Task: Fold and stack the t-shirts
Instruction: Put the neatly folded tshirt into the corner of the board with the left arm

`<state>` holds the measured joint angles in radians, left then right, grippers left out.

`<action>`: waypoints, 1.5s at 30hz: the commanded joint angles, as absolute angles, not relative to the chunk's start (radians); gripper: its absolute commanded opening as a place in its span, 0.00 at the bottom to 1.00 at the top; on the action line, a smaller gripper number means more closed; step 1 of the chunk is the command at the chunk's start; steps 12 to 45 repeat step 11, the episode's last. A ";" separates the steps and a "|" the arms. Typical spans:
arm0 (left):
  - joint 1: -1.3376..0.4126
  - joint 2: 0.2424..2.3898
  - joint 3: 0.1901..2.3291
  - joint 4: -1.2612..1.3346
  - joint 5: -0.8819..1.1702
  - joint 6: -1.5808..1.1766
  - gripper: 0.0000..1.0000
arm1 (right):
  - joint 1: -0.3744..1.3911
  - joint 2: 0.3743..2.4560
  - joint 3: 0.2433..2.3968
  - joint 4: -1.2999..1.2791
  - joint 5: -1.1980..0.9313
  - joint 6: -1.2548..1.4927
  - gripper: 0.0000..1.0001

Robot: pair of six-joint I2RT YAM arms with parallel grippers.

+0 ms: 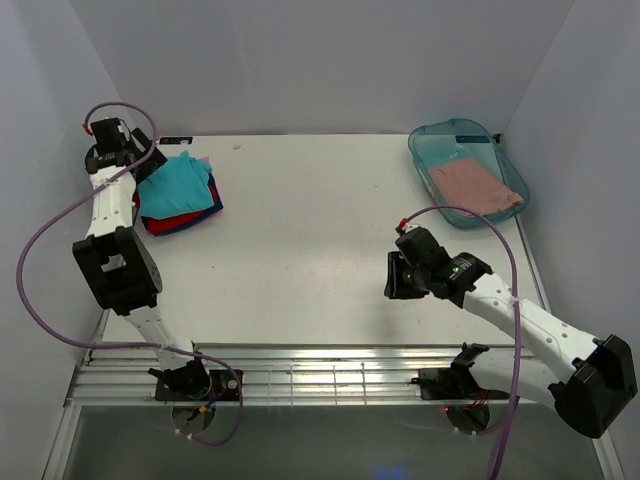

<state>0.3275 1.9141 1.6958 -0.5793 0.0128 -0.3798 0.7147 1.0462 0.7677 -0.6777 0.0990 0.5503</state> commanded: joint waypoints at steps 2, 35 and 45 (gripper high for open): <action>0.282 1.655 1.729 -0.525 -0.118 -0.425 0.98 | 0.721 1.048 0.906 -0.718 0.196 0.532 0.38; -0.110 1.289 1.387 -0.528 -0.195 -0.446 0.98 | 0.719 1.140 1.129 -0.813 0.256 0.508 0.33; -0.110 1.289 1.387 -0.528 -0.195 -0.446 0.98 | 0.719 1.140 1.129 -0.813 0.256 0.508 0.33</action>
